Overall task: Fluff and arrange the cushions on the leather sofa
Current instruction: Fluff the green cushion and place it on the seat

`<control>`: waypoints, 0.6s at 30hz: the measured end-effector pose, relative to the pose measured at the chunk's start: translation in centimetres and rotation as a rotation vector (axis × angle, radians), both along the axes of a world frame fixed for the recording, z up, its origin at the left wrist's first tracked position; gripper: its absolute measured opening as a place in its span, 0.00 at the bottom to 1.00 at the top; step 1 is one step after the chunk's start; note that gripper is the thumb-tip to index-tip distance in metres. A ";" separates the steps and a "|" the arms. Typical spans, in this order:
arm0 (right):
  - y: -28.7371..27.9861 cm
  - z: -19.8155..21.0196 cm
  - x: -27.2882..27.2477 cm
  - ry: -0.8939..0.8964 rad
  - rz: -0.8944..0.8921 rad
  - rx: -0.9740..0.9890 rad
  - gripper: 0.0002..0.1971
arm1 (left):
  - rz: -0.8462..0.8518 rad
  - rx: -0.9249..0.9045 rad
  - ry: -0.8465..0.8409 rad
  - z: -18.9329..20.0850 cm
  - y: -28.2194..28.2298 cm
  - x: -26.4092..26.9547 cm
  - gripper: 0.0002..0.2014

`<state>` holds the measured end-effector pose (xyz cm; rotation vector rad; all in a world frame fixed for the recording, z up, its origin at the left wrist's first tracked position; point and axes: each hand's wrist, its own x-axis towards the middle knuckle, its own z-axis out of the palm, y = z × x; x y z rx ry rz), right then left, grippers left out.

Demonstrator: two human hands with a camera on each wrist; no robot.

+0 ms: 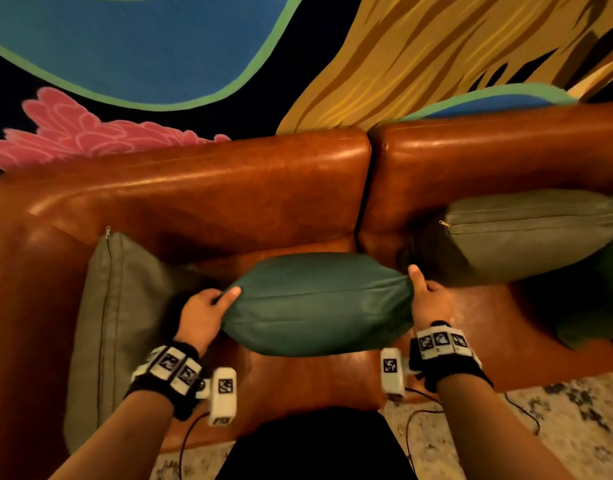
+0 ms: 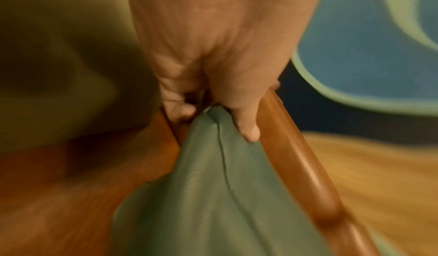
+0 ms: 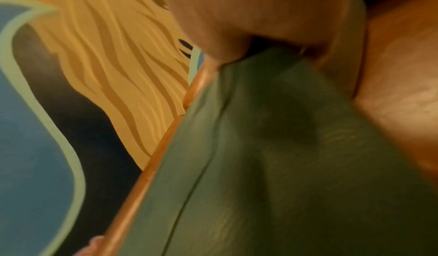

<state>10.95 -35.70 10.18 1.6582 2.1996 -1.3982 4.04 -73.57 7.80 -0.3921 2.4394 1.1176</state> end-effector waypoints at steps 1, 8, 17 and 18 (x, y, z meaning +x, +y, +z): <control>0.0 -0.2 -0.4 -0.043 0.032 0.197 0.16 | -0.022 -0.017 0.012 0.0 1.0 0.3 0.18; -16.5 1.6 -3.3 0.508 0.967 0.162 0.22 | 0.006 0.105 0.137 1.2 8.2 1.6 0.14; -13.2 -6.1 -3.8 0.174 1.229 0.673 0.26 | 0.038 -0.053 0.223 1.5 8.1 0.8 0.16; -12.0 -6.3 -3.9 0.126 1.192 0.698 0.26 | 0.048 -0.056 0.218 1.4 8.1 0.4 0.16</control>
